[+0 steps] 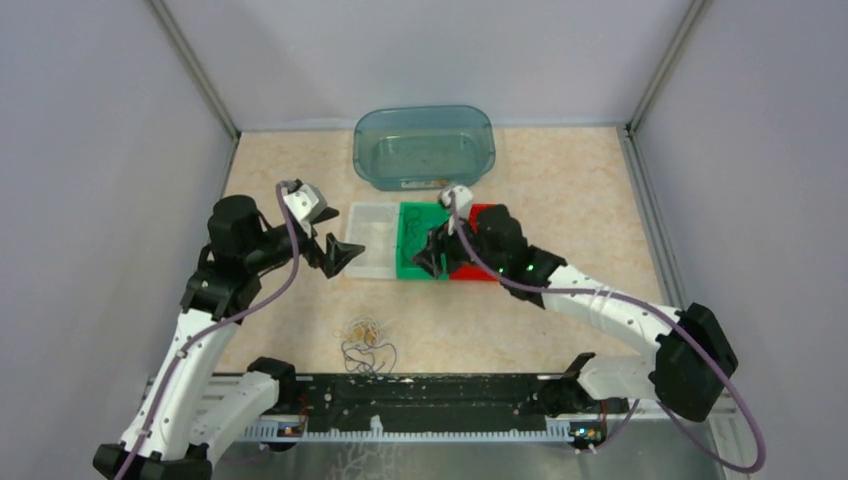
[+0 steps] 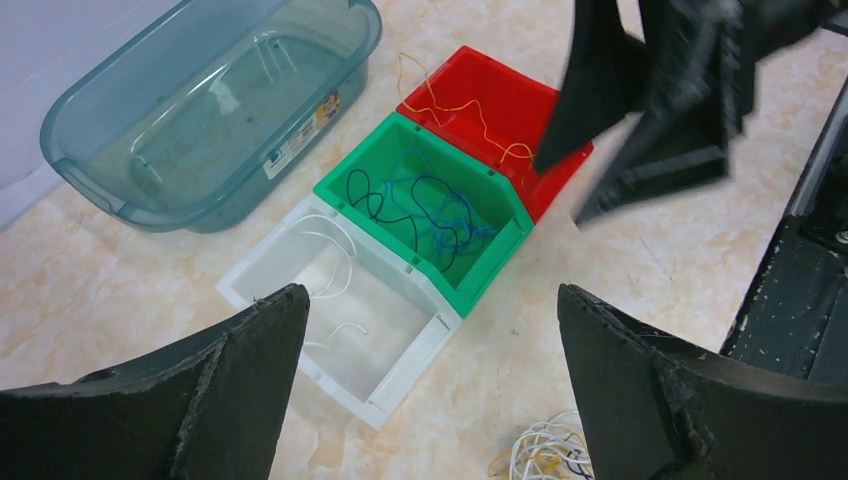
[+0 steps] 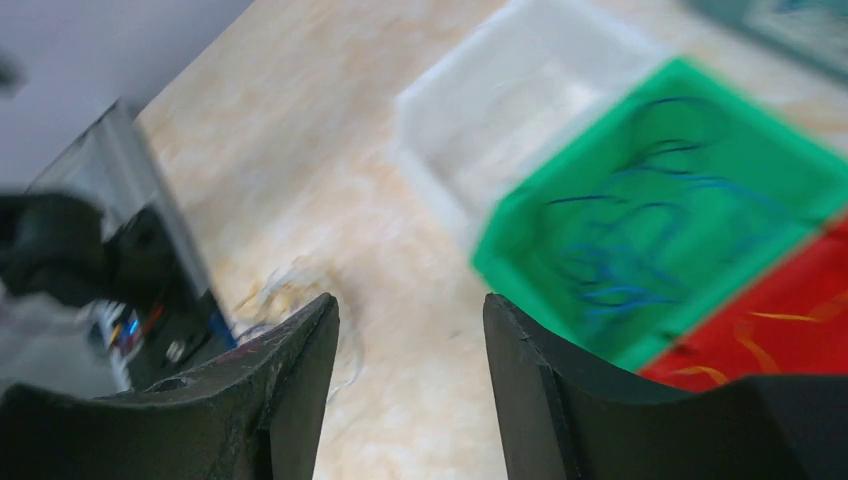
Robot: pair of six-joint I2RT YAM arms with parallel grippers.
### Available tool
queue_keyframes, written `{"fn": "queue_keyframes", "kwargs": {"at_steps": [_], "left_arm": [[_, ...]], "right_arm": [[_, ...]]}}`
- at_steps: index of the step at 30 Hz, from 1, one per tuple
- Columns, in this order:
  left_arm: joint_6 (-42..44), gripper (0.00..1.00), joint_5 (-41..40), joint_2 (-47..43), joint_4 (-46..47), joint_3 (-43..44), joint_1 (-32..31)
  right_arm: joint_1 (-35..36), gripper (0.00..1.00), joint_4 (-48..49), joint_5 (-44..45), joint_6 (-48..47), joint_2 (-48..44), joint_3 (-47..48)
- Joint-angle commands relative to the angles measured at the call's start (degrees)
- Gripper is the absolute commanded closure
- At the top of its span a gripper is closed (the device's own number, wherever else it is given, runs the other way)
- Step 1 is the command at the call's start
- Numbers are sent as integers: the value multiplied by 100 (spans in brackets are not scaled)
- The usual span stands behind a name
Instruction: Untangle the cables
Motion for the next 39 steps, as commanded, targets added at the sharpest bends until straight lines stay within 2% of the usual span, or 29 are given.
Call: {"fn": "queue_keyframes", "kwargs": {"at_steps": [1, 4, 7, 9, 12, 14, 18, 22, 31, 36, 39], "left_arm": [[164, 0, -134, 83, 279, -157, 149], [145, 1, 113, 274, 269, -144, 571], [79, 1, 897, 507, 285, -122, 1557], [405, 1, 1226, 724, 114, -124, 1931], [1185, 0, 1347, 918, -414, -174, 1986], [1397, 0, 1384, 989, -619, -257, 1990], [1373, 0, 1510, 947, -583, -408, 1992], [1217, 0, 1590, 855, -438, -467, 1986], [1175, 0, 1534, 889, -418, -459, 1987], [1157, 0, 1503, 880, -364, -471, 1986], [1099, 0, 1465, 889, -310, -439, 1989]], "right_arm": [[991, 45, 1020, -851, -884, 20, -378], [1311, 45, 1107, -1099, -1128, 470, -276], [1401, 46, 1246, -1470, -1078, 903, -199], [1456, 45, 1352, -1676, -1179, 1176, -178], [1487, 45, 1460, -1937, -1331, 1544, -70], [1506, 45, 1342, -2076, -1491, 1815, 124], [1551, 48, 1083, -2581, -1757, 2262, 476], [1692, 55, 554, -2700, -2180, 2596, 833], [1757, 58, -381, -2821, -2772, 2860, 1226], [1778, 66, -709, -2537, -3013, 2868, 1287], [1801, 74, -813, -2440, -3110, 2882, 1342]]}}
